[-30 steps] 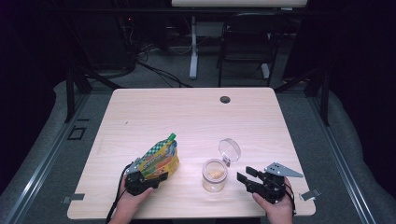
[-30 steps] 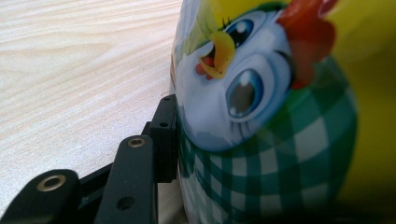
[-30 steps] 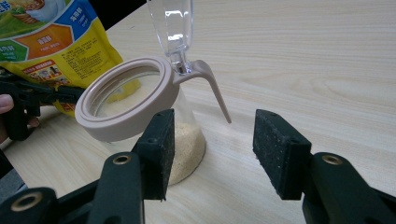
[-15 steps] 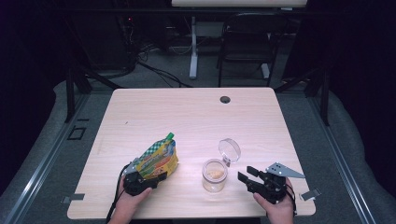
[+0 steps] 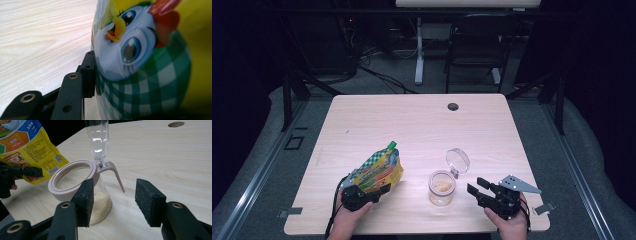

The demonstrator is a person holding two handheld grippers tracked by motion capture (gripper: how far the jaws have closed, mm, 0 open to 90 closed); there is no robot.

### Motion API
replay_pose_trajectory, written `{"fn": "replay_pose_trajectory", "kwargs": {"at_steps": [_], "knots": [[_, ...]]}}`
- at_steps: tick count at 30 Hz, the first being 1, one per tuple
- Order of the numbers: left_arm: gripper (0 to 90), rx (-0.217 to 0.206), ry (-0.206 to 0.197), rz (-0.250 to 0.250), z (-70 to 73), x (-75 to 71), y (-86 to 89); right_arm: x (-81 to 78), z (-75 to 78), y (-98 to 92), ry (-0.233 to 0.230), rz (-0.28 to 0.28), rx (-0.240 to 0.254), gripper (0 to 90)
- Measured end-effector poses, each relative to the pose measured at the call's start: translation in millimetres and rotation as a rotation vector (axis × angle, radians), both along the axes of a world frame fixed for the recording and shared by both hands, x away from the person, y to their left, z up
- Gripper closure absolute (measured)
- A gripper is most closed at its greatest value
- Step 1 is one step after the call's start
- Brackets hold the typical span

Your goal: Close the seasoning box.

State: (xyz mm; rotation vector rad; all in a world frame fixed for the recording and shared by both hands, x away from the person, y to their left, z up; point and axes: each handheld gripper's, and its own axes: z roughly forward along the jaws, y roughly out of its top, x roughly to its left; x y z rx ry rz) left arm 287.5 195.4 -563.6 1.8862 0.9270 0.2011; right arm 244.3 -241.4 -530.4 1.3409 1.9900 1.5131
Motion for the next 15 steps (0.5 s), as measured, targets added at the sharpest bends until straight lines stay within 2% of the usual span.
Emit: {"fn": "replay_pose_trajectory", "kwargs": {"at_steps": [7,9,15], "knots": [[59.1,0.0,0.004,-0.026,4.1,-4.0,-2.9,-2.4,4.2,-4.3,0.016,-0.009,0.013,52.6],[59.1,0.001,0.007,-0.033,4.9,-5.4,-5.1,-4.0,6.8,-5.7,0.012,-0.01,0.029,53.8],[59.1,0.002,-0.001,-0.061,7.7,-9.9,-13.4,-7.8,12.9,-4.2,0.006,0.002,0.035,55.9]]}}
